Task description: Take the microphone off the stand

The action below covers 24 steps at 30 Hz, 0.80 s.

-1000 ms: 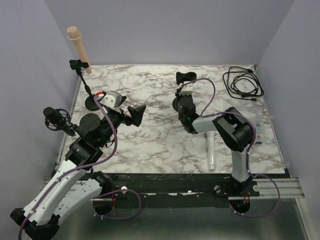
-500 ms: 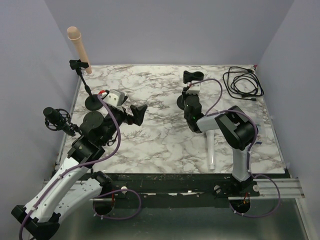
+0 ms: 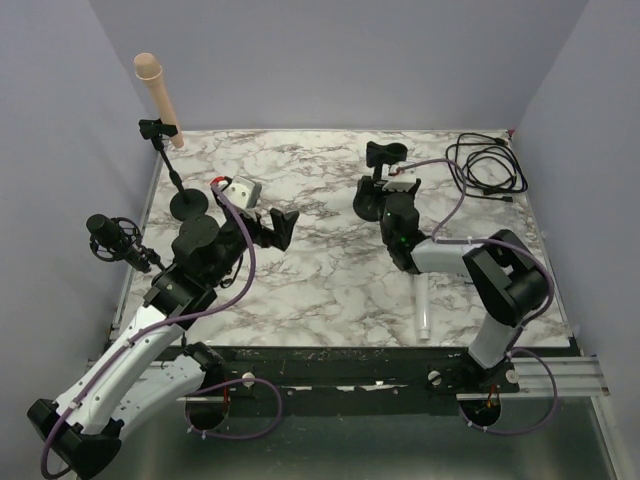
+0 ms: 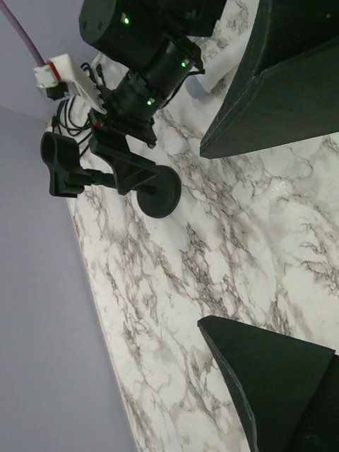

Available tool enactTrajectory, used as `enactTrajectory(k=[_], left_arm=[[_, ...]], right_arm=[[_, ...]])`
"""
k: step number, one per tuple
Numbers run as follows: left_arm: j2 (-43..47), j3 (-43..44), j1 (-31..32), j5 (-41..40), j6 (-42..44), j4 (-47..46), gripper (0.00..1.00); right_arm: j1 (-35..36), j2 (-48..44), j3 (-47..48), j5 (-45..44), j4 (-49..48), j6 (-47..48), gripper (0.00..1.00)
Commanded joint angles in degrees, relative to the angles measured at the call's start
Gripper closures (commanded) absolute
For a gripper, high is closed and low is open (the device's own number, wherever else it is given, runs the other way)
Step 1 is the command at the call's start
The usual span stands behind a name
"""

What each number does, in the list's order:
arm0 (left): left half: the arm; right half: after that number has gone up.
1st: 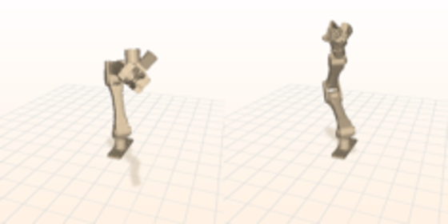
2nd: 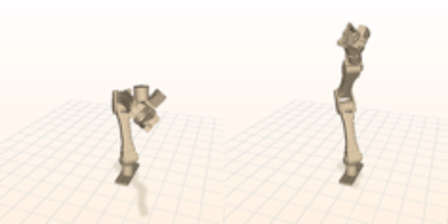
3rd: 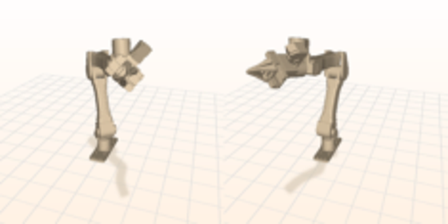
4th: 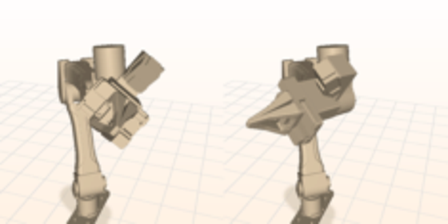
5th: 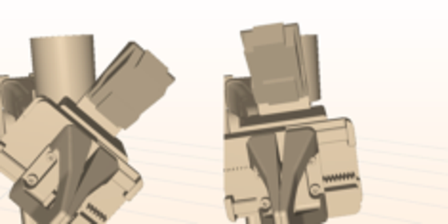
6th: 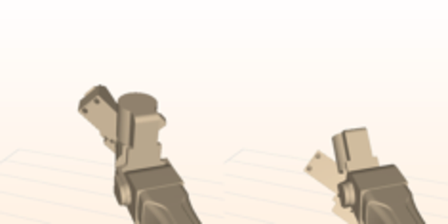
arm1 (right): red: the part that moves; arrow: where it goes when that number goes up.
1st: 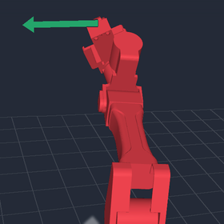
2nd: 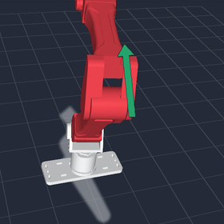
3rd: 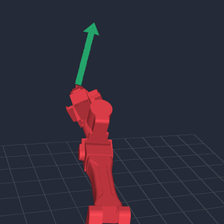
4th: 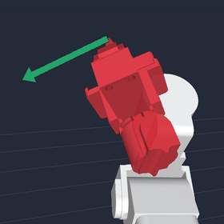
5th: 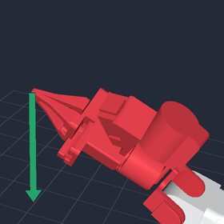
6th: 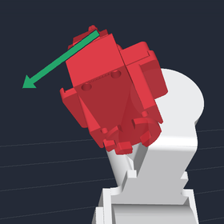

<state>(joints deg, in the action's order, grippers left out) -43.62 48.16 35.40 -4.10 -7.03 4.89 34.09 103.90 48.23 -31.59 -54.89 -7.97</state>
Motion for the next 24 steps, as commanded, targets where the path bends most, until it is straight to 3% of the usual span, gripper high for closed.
enactTrajectory(k=[1, 7, 11, 15, 24], left_arm=[[-0.85, 3.33, 0.3, 0.65, -3.04, 3.1, 0.02], [0.39, 10.43, 0.37, 3.97, -7.75, 13.31, 0.03], [3.76, 14.65, 0.37, 3.33, -8.04, 19.68, 0.03], [7.93, 16.7, 0.37, -0.26, -6.91, 25.47, 0.03], [18.61, 17.58, 0.37, -7.93, -4.94, 33.95, 0.02]], right_arm=[[0.2, -8.02, -2.97, 2.97, 10.88, -6.19, 0.0], [0.28, -15.33, -6.93, 14.56, 19.23, -13.45, 0.0], [1.95, -17.98, -9.4, 26.28, 16.22, -15.97, 0.0], [9.44, -18.35, -8.8, 29.87, 11.85, -14.84, 0.0], [26.51, -3.93, 5.88, 36.08, 0.01, -16.56, 0.0]])
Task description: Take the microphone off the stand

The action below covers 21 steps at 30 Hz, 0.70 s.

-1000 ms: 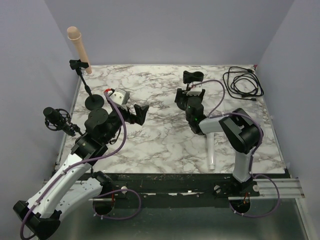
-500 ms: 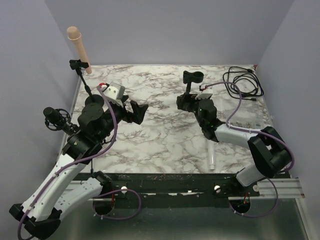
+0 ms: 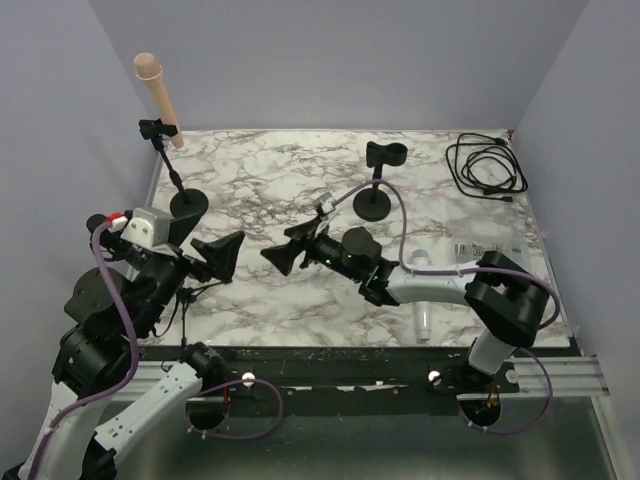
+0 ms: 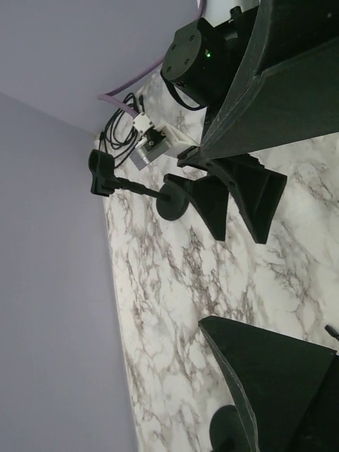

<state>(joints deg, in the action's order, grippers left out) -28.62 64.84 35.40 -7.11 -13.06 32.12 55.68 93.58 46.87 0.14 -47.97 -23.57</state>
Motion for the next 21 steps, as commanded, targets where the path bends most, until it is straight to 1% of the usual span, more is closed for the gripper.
enactTrajectory(k=[1, 5, 8, 9, 10, 14, 17, 21], left_arm=[[4.92, 0.89, 0.37, -5.47, 1.19, 7.45, 0.02], [9.29, 0.57, 0.33, -7.42, 1.53, 10.54, 0.02], [11.98, 0.65, 0.33, -8.21, 2.15, 12.4, 0.01], [12.58, 0.76, 0.37, -8.26, 2.33, 13.01, 0.01], [13.2, 1.03, 0.4, -8.46, 2.42, 13.54, 0.01], [14.66, 3.61, 0.37, -7.94, 3.14, 16.38, 0.02], [15.15, 5.08, 0.37, -8.13, 3.91, 18.33, 0.02], [16.82, 4.48, 0.37, -8.52, 4.17, 18.97, 0.01]], right_arm=[[6.96, 8.1, 9.37, 3.86, -6.85, -0.29, 0.0], [12.23, 15.66, 19.98, 3.09, -3.75, 1.97, 0.0], [14.88, 21.1, 26.95, 1.95, -1.09, 3.84, 0.0], [15.71, 22.96, 29.4, 1.04, -0.19, 4.38, 0.01], [16.34, 24.56, 31.5, 0.25, 1.0, 4.94, 0.05], [18.23, 30.93, 40.31, -3.41, 5.27, 8.05, 0.07], [18.58, 35.73, 48.25, -5.31, 11.58, 8.94, 0.13], [18.69, 40.92, 56.57, -7.09, 15.78, 10.27, 0.17]])
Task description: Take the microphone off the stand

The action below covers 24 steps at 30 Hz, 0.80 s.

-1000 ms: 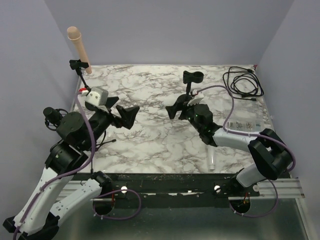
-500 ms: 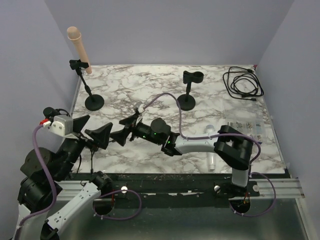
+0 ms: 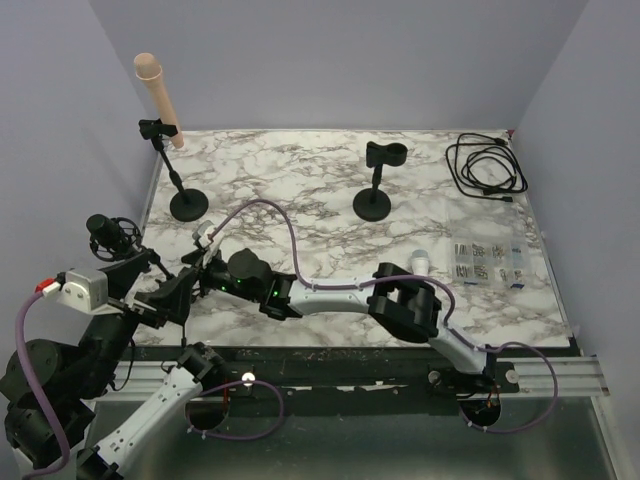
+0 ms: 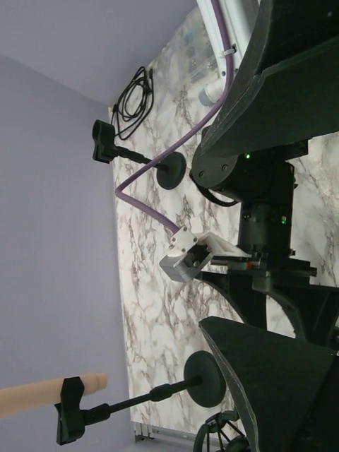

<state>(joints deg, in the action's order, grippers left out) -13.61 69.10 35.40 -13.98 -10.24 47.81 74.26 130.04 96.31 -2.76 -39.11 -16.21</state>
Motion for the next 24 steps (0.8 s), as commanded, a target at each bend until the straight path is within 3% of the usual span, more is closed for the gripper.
enactTrajectory(k=[1, 17, 24], left_arm=[[1.95, 0.01, 0.37, -1.6, 1.37, 3.34, 0.01], [2.32, -0.02, 0.33, -2.05, 4.06, 4.22, 0.01], [2.38, 0.16, 0.35, -2.7, 4.56, 4.31, 0.02]], right_arm=[[0.1, 5.81, 9.1, -4.68, 8.37, 3.22, 0.19], [0.83, 12.02, 19.4, -6.02, 13.07, 6.83, 0.62], [0.71, 7.22, 14.64, -13.12, 11.24, 9.69, 0.75]])
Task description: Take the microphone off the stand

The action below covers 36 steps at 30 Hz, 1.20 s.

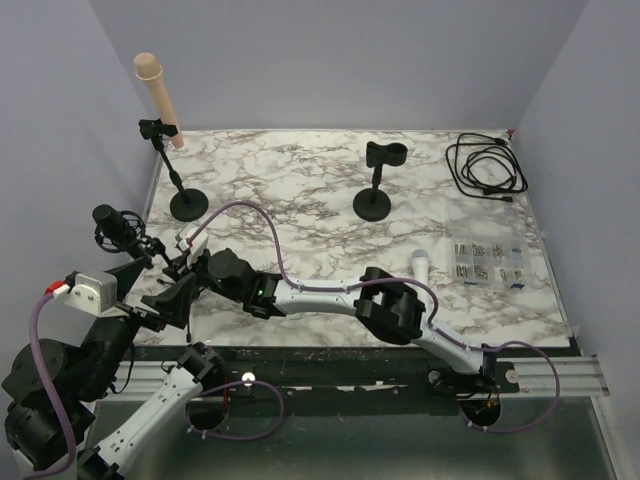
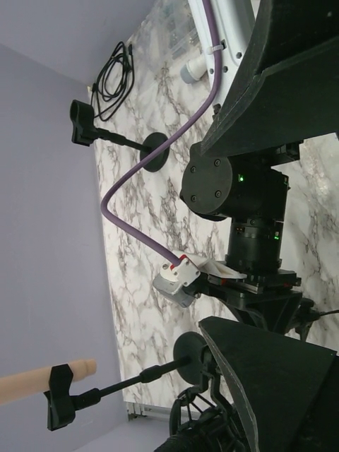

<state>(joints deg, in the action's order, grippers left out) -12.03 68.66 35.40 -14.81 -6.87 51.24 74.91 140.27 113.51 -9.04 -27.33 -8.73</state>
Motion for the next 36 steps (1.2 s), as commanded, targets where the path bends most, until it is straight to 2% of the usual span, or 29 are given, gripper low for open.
enactTrajectory(k=[1, 10, 17, 29, 32, 36], left_arm=[[0.63, 0.67, 0.37, -1.92, 1.56, 0.89, 0.01], [-1.03, 1.3, 0.37, -1.44, 2.91, -0.8, 0.01], [-3.61, -2.61, 0.37, 2.26, 2.2, -5.07, 0.01], [-11.0, -14.82, 0.37, 11.98, -5.45, -21.33, 0.01], [-13.34, -17.09, 0.37, 14.13, -7.09, -24.73, 0.01], [-18.31, -18.54, 0.37, 17.88, -8.86, -28.66, 0.02]], right_arm=[[0.01, -3.84, -3.36, -8.39, -0.61, 2.6, 0.77], [-4.25, -14.95, -18.11, -17.9, -4.63, 1.46, 0.95], [-10.07, -24.38, -31.36, -25.1, -8.22, -1.42, 0.98], [-12.5, -33.28, -49.41, -36.87, -20.52, 3.94, 0.97], [-13.04, -35.14, -53.22, -38.21, -23.36, 4.9, 0.93], [-13.85, -37.37, -57.13, -38.74, -25.51, 4.98, 0.81]])
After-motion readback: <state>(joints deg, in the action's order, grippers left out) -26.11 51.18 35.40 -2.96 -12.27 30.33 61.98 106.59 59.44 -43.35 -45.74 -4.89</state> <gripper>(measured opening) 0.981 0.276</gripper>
